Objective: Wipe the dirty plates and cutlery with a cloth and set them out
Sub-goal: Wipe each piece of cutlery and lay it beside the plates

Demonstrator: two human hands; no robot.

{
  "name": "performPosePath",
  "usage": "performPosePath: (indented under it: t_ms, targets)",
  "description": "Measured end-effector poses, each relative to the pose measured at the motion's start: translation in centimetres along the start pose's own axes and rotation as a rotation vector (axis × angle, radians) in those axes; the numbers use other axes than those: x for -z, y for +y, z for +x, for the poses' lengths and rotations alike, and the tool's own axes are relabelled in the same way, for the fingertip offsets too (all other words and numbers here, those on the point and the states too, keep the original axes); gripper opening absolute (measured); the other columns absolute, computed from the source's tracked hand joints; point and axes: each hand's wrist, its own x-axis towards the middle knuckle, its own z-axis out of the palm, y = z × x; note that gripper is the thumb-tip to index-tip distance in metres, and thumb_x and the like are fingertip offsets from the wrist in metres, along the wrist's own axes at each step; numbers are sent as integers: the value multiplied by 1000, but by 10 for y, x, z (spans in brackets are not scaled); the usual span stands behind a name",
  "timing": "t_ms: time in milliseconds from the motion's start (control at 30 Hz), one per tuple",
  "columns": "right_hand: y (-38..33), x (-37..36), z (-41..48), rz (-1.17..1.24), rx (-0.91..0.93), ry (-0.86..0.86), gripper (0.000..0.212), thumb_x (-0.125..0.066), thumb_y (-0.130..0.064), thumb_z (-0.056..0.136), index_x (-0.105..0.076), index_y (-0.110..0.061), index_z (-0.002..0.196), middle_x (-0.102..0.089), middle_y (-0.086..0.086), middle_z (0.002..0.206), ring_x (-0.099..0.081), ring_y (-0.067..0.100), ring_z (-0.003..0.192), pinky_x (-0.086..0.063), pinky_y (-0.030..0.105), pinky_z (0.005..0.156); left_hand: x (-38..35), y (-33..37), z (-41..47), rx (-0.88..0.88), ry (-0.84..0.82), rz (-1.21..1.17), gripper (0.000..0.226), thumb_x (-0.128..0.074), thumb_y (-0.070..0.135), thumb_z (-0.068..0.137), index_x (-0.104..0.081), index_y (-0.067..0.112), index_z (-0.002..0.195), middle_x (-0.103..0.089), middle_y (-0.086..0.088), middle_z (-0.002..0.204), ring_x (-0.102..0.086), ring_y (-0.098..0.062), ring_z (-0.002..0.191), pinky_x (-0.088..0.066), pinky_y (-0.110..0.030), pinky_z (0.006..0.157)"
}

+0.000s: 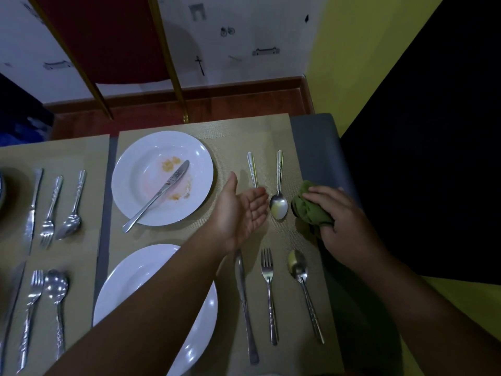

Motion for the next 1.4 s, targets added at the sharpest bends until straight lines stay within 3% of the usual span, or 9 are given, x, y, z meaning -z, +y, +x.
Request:
performPosePath:
  t_ms: [500, 733, 867, 1000, 1100, 1200, 1333, 1400]
  targets:
    - [-3, 4, -5, 6, -19, -9, 66, -56, 16, 70, -63, -16, 127, -55, -2, 133, -47, 20, 127, -22, 44, 119, -16, -6, 14, -4, 36, 133, 94, -13, 75, 95, -25, 6, 158, -29, -13, 164, -29, -24, 151, -18, -42, 125]
    - [-15, -1, 1, -23, -1, -33, 66, -55, 18, 69, -63, -15, 126, -57, -2, 132, -48, 21, 123, -16, 35, 120, -8, -4, 1, -17, 32, 45, 95, -13, 76, 95, -27, 5, 157, -29, -15, 164, -28, -25, 152, -19, -42, 126]
    - [-29, -11, 13, -21, 55, -49, 67, -53, 19, 65, -65, -12, 123, -58, 2, 131, -51, 23, 122, -19, 39, 120, 8, 4, -17, -38, 49, -12, 96, -16, 77, 94, -29, 5, 156, -32, -14, 163, -31, -26, 151, -20, -43, 126]
    - [-52, -27, 29, -26, 83, -64, 68, -52, 17, 63, -65, -11, 123, -58, 3, 131, -51, 25, 122, -17, 14, 112, 29, 18, -41, -83, 83, -69, 93, -17, 74, 96, -31, 4, 156, -33, -14, 163, -30, -27, 151, -22, -43, 125]
    - [-77, -43, 40, -1, 120, -79, 66, -52, 16, 65, -63, -9, 125, -56, 6, 132, -49, 27, 122, -31, 27, 110, 49, 29, -59, -124, 115, -97, 92, -18, 74, 96, -33, 4, 155, -34, -14, 162, -31, -26, 150, -23, -42, 124]
    - [-104, -59, 52, 26, 129, -83, 65, -52, 16, 68, -62, -9, 128, -55, 7, 133, -46, 26, 125, -34, 36, 111, 75, 43, -77, -153, 136, -131, 93, -22, 75, 95, -37, 4, 153, -39, -13, 159, -35, -28, 148, -28, -42, 122]
    - [-137, -80, 65, 64, 107, -94, 65, -51, 14, 73, -59, -12, 131, -52, 4, 137, -42, 19, 128, -29, 29, 113, 120, 67, -95, -168, 347, 24, 83, -23, 72, 97, -56, 9, 140, -56, -9, 147, -51, -28, 137, -35, -48, 118]
    - [-148, -89, 70, 71, 110, -100, 65, -50, 15, 71, -60, -11, 130, -52, 5, 137, -43, 21, 128, -30, 30, 112, 142, 78, -97, -174, 515, 152, 72, -27, 66, 101, -66, 12, 126, -69, -7, 129, -67, -27, 114, -53, -42, 95]
